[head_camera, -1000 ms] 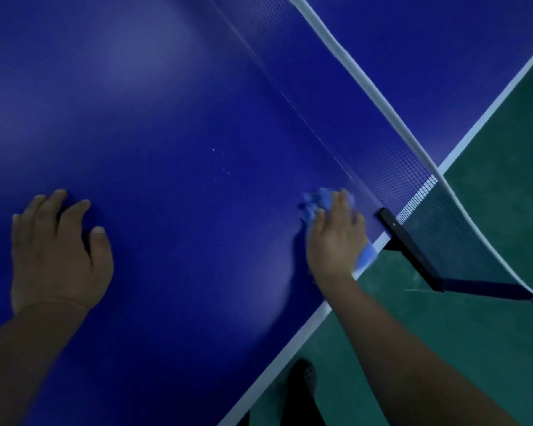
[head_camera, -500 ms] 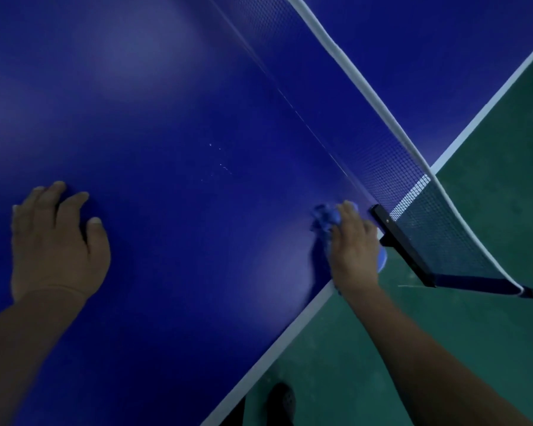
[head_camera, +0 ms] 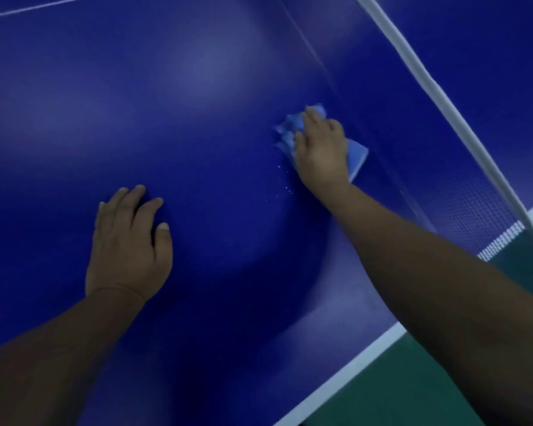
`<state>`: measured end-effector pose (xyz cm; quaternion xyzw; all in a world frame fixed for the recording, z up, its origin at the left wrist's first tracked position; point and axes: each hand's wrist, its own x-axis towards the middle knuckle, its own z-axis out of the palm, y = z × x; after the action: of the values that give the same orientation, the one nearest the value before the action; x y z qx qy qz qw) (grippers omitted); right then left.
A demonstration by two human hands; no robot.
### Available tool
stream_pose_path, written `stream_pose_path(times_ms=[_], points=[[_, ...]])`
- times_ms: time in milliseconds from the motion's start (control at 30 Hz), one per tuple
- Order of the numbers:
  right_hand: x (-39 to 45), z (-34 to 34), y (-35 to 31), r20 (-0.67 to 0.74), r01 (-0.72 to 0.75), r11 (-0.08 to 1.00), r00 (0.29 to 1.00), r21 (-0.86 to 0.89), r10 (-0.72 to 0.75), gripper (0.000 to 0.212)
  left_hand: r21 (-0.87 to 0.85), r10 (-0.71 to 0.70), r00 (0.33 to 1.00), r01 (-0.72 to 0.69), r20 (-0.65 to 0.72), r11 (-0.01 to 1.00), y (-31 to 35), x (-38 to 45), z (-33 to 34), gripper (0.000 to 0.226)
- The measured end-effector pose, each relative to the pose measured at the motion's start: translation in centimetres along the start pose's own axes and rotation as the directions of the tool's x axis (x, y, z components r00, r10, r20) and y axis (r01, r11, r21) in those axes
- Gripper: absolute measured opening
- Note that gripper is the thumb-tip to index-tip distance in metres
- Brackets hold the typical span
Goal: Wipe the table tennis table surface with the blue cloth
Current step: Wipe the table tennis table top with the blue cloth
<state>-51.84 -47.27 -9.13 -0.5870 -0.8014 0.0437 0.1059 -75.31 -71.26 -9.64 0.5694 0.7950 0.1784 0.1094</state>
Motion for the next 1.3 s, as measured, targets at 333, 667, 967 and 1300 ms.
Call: stream_pose_path(times_ms=[333,667,967,1300], points=[[-13.8,-0.5,1.0,0.096,0.527,0.833,0.832,0.17,-0.546,0.048,-0.008,0.019,1.0,-0.019,-0.017,1.0,-0.7,0.0,0.2,0.056],[-16.9,0.2,-7.5,0.06,0.579,0.779,0.792,0.238,-0.607,0.038,-0.076,-0.075,0.997,0.073,-0.032,0.994,-0.8,-3.2,-1.9,0.063],[-8.8,0.2,-3.8,-0.032,0.317,0.946,0.948,0.066,-0.316,0.04,-0.088,-0.576,0.792,0.571,-0.205,0.816,2.2,-22.0,-1.7,0.058],[-7.3,2.5,-12.2,-0.027,0.621,0.77,0.781,0.147,-0.624,0.038,-0.035,-0.786,0.571,0.803,-0.237,0.595,2.8,-27.4,-0.1,0.063]])
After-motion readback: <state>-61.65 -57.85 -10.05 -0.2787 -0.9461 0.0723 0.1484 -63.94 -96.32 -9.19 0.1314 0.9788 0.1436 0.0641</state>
